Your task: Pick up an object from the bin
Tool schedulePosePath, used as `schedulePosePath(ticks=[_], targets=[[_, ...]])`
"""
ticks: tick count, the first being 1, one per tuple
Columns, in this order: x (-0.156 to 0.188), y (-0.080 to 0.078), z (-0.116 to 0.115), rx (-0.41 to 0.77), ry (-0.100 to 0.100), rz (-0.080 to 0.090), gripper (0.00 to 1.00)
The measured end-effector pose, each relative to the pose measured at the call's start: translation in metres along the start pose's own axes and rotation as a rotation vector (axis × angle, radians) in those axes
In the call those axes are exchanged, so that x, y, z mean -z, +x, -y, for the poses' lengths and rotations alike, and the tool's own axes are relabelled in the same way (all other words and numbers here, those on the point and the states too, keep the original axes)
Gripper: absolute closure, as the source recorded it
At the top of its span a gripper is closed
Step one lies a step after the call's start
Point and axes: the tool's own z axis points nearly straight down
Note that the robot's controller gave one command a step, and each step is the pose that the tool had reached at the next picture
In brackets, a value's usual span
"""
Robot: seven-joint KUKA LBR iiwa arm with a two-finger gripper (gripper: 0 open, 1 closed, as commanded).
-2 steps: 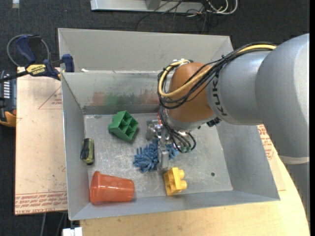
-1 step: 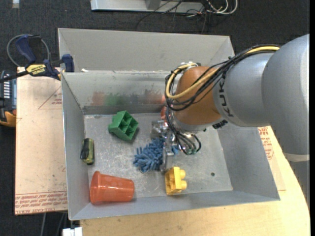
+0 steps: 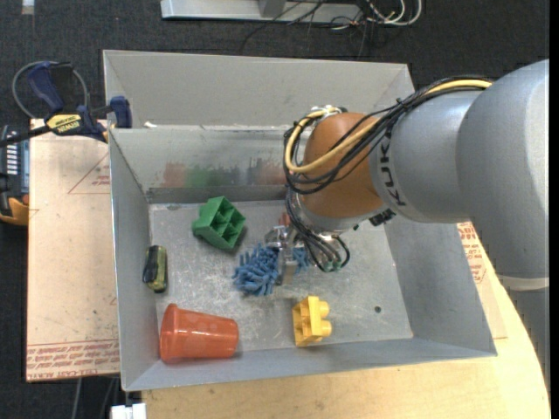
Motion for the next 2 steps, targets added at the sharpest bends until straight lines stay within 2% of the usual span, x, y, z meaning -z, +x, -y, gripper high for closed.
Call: schedulePosePath(ticks=[2], targets=[[0.0005, -0.0001, -0.0001, -0.001, -0.001, 0.000, 1.00]])
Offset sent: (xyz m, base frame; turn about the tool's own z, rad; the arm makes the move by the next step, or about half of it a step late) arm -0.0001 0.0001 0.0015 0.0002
